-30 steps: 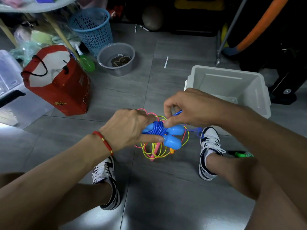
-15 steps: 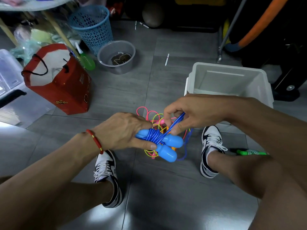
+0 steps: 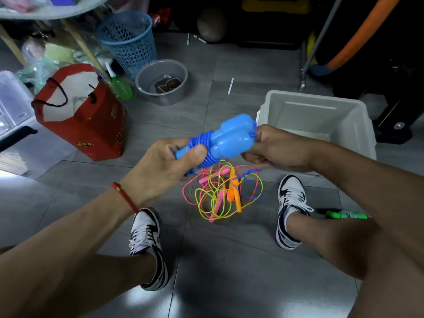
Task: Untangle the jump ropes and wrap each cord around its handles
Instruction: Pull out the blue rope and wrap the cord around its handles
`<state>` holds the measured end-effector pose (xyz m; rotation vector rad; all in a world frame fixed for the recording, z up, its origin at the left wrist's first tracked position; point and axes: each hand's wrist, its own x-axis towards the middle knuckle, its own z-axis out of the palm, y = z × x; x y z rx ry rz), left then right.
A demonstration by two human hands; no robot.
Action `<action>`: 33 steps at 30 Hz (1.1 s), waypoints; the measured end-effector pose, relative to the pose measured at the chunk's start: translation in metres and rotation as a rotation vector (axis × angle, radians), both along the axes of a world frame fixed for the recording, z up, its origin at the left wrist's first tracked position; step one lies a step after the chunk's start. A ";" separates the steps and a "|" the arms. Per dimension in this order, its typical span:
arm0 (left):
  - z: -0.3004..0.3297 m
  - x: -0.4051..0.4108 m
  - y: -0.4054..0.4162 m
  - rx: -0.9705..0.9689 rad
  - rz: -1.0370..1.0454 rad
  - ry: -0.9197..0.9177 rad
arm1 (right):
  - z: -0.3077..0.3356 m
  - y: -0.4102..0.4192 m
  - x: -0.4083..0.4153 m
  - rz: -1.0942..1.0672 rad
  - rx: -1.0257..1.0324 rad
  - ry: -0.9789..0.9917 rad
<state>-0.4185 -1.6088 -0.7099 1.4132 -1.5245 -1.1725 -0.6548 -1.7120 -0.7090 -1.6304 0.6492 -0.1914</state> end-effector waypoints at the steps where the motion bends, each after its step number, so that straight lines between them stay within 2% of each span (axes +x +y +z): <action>1: -0.004 0.001 -0.002 0.035 0.089 0.016 | -0.002 0.003 0.004 -0.034 0.062 0.007; 3: -0.012 0.003 -0.006 0.070 0.212 0.036 | -0.004 0.013 0.015 -0.090 0.088 0.048; 8: -0.023 0.003 -0.009 0.051 0.340 0.008 | -0.010 0.039 0.044 -0.164 -0.091 0.172; 11: -0.027 0.003 -0.008 0.038 0.392 -0.062 | -0.010 0.049 0.050 -0.225 0.005 0.123; 14: -0.029 0.005 -0.010 -0.028 0.422 -0.282 | -0.008 0.057 0.056 -0.364 0.017 0.115; 18: -0.027 0.003 -0.015 -0.117 0.436 -0.418 | 0.000 0.057 0.066 -0.556 -0.031 0.211; 21: -0.025 -0.004 -0.018 -0.193 0.456 -0.532 | 0.006 0.058 0.074 -0.653 -0.078 0.202; 26: -0.029 -0.011 -0.024 -0.482 0.360 -0.807 | 0.017 0.054 0.078 -0.842 -0.061 0.198; 30: -0.029 -0.014 -0.027 -0.644 0.272 -1.121 | 0.023 0.053 0.077 -0.988 0.106 0.116; 33: -0.029 -0.019 -0.021 -0.682 0.249 -1.207 | 0.024 0.050 0.078 -1.085 0.241 0.054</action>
